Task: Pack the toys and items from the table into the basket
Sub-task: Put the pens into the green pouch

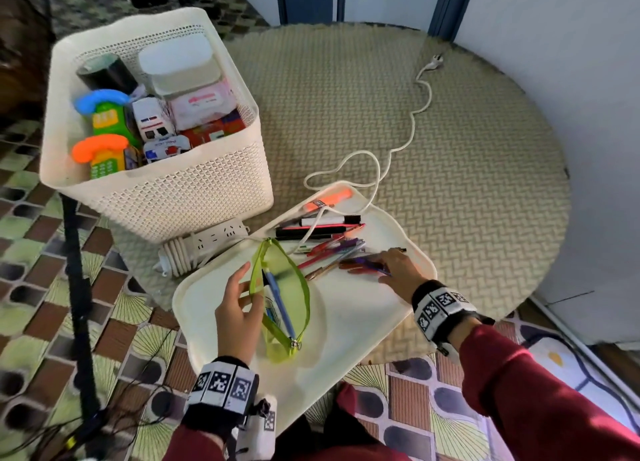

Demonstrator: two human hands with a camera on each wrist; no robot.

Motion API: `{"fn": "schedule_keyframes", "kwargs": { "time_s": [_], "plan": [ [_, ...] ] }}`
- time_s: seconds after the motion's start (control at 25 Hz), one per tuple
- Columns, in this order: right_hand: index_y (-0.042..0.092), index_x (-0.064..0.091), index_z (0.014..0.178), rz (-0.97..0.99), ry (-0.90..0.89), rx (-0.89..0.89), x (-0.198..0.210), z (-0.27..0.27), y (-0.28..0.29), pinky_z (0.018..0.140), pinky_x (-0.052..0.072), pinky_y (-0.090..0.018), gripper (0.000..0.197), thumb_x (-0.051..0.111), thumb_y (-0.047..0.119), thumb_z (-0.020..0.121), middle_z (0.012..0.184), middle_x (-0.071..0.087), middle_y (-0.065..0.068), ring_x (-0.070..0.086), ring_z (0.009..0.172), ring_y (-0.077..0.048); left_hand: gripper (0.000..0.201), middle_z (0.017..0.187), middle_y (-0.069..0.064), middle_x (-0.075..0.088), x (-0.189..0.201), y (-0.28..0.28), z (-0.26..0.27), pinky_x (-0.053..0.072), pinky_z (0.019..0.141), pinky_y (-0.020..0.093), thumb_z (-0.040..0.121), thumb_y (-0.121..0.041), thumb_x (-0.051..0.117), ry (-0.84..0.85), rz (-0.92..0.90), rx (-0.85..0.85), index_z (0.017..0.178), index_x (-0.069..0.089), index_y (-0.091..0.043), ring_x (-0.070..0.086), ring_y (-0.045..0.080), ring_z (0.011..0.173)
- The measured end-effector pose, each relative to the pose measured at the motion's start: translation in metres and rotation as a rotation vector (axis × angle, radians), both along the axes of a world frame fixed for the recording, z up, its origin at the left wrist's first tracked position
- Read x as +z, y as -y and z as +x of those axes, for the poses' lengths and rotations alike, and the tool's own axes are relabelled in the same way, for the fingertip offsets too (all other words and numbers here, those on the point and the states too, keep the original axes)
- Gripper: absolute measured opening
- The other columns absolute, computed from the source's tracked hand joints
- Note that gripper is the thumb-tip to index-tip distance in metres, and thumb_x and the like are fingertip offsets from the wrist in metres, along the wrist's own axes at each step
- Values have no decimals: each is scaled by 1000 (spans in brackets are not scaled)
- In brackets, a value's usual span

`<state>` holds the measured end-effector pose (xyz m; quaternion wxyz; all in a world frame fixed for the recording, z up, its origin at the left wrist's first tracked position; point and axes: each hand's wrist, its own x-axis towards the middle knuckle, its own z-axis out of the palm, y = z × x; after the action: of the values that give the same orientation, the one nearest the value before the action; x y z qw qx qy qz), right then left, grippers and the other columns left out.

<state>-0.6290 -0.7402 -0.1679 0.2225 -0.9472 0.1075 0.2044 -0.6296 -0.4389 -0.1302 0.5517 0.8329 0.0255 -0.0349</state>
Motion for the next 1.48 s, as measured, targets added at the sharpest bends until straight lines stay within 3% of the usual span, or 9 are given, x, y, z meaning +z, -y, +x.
{"fn": "schedule_keyframes", "kwargs": {
  "time_s": [0.12,0.24,0.4,0.52,0.68,0.8,0.96,1.16,1.48],
  "plan": [
    [3,53,124,51,77,-86,-9,-9,-4,91,44,-31,35,55,20,93,123,47,-18,49,113,-31,42,111,0,59,0,0,-4,42,74,3,92,-5,56,5,2,17,132,53,-17,55,-14,91],
    [8,60,107,62,185,-79,5,-6,-17,76,47,-32,22,52,25,95,95,63,-13,56,85,-24,34,108,4,63,-1,-3,-8,50,81,20,94,-10,57,1,-13,50,127,57,-18,58,-2,93],
    [3,45,103,945,230,-346,67,8,-82,60,54,-31,7,40,5,99,73,63,-13,61,58,-21,27,104,4,66,-1,-6,-12,50,86,30,94,-7,53,-4,-21,81,119,60,-17,62,12,91],
    [3,46,102,1164,269,-394,84,18,-134,66,58,-37,7,40,5,99,77,65,-15,67,63,-23,27,99,4,67,-5,-5,-12,51,82,34,95,-9,53,-7,-11,78,116,60,-23,64,21,91],
    [6,43,111,767,59,-333,58,15,-173,81,54,-47,18,49,10,94,104,64,-20,66,90,-32,26,103,4,69,-6,-4,-12,54,82,36,94,-13,55,-35,-28,120,118,61,-20,65,20,95],
    [4,51,121,510,-29,-104,52,5,-174,78,50,-30,32,53,18,92,107,64,-16,60,89,-23,25,106,3,68,-4,-5,-10,52,83,33,95,-11,54,-25,-41,130,118,61,-18,64,19,97],
    [7,63,106,432,265,-107,59,15,-130,64,42,-12,23,45,3,92,95,61,-4,57,75,-12,27,101,4,66,-4,-7,-8,48,74,22,94,-4,51,-20,-30,127,116,61,-17,62,19,91],
    [14,55,115,-214,5,29,27,21,-29,95,39,-33,32,47,4,86,119,58,-7,52,113,-27,27,102,7,67,-11,-7,-7,52,79,34,94,-6,53,-1,-30,123,117,61,-15,63,21,90],
    [17,47,126,-384,175,218,14,9,-8,102,33,-33,37,53,21,90,127,46,-3,40,123,-23,26,102,6,66,-13,-1,-5,53,81,38,93,-4,52,-17,-35,109,116,61,-12,61,17,89]
  ]
}}
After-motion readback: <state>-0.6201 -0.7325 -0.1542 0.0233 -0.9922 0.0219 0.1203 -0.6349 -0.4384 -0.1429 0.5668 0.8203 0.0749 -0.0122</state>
